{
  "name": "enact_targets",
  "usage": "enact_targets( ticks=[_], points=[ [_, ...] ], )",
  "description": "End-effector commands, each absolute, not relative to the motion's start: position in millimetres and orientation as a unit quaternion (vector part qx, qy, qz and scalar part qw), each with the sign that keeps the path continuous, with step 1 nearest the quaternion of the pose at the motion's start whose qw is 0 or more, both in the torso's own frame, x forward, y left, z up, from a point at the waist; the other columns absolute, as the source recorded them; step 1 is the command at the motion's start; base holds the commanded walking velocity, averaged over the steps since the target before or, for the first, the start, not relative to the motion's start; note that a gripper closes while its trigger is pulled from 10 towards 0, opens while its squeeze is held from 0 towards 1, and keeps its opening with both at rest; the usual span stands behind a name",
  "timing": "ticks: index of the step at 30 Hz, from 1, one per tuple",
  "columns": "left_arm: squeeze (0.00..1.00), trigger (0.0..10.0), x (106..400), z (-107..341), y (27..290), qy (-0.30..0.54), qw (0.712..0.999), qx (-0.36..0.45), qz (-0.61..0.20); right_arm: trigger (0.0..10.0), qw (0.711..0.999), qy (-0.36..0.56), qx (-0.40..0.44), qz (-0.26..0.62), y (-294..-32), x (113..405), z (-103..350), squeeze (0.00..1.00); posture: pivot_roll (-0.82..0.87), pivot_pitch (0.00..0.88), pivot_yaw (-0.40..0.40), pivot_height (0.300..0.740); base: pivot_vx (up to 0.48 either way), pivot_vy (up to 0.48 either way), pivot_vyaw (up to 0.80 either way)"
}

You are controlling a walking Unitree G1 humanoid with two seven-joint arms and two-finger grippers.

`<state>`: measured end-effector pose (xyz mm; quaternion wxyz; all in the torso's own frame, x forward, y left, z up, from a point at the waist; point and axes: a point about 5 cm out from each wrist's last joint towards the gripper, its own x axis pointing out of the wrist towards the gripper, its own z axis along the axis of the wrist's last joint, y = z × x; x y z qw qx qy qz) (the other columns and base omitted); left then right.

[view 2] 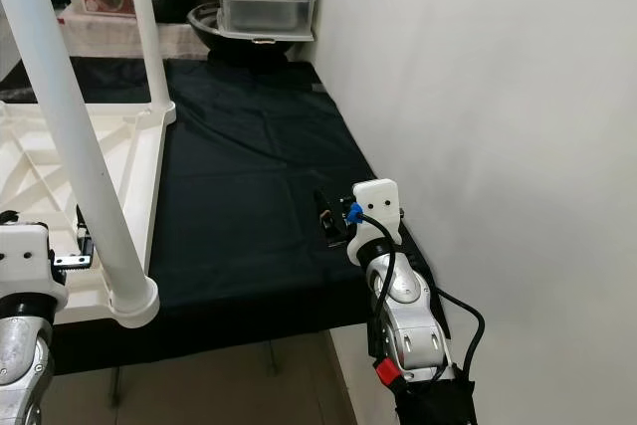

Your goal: Building children table

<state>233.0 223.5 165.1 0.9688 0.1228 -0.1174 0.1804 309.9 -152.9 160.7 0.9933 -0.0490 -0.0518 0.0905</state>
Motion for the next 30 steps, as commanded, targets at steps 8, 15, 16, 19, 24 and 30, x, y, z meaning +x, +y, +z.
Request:
enact_targets(
  ticks=[8,15,16,19,24,30],
  points=[
    [0.0,10.0,232.9,166.2,221.3,-0.123,0.969,0.124,0.176,10.0,0.995,-0.037,-0.041,0.085,-154.3,309.7,154.7,0.0,0.07,0.0,-0.105,0.74,-0.334,0.0,0.0],
    [0.0,10.0,232.8,165.2,221.9,-0.121,0.969,0.121,0.179,10.0,0.995,-0.036,-0.041,0.083,-155.2,309.0,153.8,0.0,0.07,0.0,-0.102,0.74,-0.035,0.0,0.0],
    [0.0,10.0,232.9,165.1,221.8,-0.121,0.969,0.119,0.179,10.0,0.995,-0.036,-0.041,0.083,-155.3,308.8,153.6,0.0,0.07,0.0,-0.102,0.74,0.0,0.0,0.0],
    [0.0,10.0,233.1,165.2,221.8,-0.121,0.969,0.117,0.179,10.0,0.995,-0.035,-0.041,0.083,-155.4,308.7,153.5,0.0,0.07,0.0,-0.102,0.74,0.0,0.0,0.0],
    [0.0,10.0,234.4,164.2,220.3,-0.118,0.971,0.114,0.176,10.0,0.995,-0.034,-0.041,0.083,-155.7,308.8,152.7,0.0,0.07,0.0,-0.104,0.74,0.0,0.402,0.0],
    [0.0,10.0,235.5,163.5,220.9,-0.117,0.971,0.112,0.176,10.0,0.995,-0.035,-0.041,0.079,-155.9,309.2,152.6,0.0,0.06,0.0,-0.1,0.74,0.0,0.48,0.0]
  ],
)
